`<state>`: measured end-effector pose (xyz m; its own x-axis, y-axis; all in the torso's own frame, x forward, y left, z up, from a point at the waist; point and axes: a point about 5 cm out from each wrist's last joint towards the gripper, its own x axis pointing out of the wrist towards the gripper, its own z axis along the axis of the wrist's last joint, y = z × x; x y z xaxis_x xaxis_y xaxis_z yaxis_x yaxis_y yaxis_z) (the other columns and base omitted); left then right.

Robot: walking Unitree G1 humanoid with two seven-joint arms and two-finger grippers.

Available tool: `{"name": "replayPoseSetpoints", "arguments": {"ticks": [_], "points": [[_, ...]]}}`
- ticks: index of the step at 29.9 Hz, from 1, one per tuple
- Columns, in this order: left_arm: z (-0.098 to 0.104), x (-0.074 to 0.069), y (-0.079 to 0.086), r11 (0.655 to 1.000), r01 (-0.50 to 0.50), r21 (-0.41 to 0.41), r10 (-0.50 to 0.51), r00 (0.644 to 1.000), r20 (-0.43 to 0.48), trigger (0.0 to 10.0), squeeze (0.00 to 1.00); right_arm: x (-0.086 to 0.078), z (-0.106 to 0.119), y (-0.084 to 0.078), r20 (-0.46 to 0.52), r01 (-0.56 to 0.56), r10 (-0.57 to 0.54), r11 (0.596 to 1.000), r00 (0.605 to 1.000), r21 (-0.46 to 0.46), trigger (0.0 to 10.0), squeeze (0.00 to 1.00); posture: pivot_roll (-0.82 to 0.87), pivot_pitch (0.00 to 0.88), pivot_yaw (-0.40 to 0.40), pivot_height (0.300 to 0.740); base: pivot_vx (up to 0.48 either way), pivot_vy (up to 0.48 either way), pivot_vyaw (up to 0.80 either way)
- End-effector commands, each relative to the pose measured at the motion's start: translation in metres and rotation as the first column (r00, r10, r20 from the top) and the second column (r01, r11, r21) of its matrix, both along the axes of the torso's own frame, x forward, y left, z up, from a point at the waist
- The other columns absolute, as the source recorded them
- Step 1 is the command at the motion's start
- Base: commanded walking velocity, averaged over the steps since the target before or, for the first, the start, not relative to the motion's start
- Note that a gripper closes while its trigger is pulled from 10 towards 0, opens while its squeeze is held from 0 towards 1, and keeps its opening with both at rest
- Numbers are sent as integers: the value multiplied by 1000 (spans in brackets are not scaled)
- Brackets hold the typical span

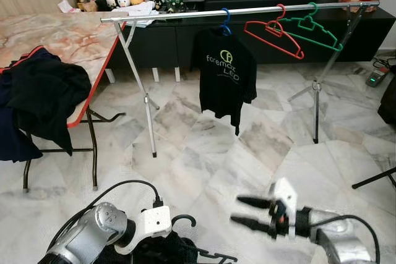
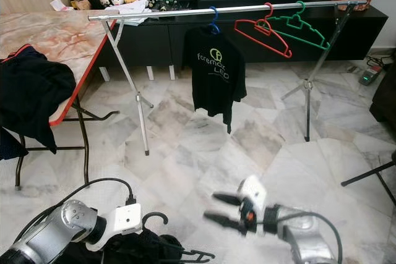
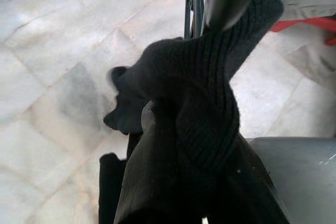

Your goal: Hang hanger

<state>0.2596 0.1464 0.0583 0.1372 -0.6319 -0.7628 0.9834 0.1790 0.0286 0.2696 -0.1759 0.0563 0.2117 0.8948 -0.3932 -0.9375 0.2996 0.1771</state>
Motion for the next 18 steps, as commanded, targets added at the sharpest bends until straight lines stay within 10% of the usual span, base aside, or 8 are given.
{"name": "replayPoseSetpoints", "arguments": {"ticks": [1,10,18], "points": [[4,4,-2,999,36,25,-36,999,26,0,0,-8,-5,10,-18,-137,137,989,990,-61,10000,0,-39,86,55,740,0,0,0],[16,16,-16,997,73,27,-75,995,69,0,0,-8,-14,41,-3,-252,253,963,967,-92,10000,0,-12,93,47,740,0,0,0],[19,19,-18,996,85,34,-88,993,82,0,0,-4,-22,37,61,-245,267,939,962,-241,10000,0,-14,100,46,740,0,0,0]]}}
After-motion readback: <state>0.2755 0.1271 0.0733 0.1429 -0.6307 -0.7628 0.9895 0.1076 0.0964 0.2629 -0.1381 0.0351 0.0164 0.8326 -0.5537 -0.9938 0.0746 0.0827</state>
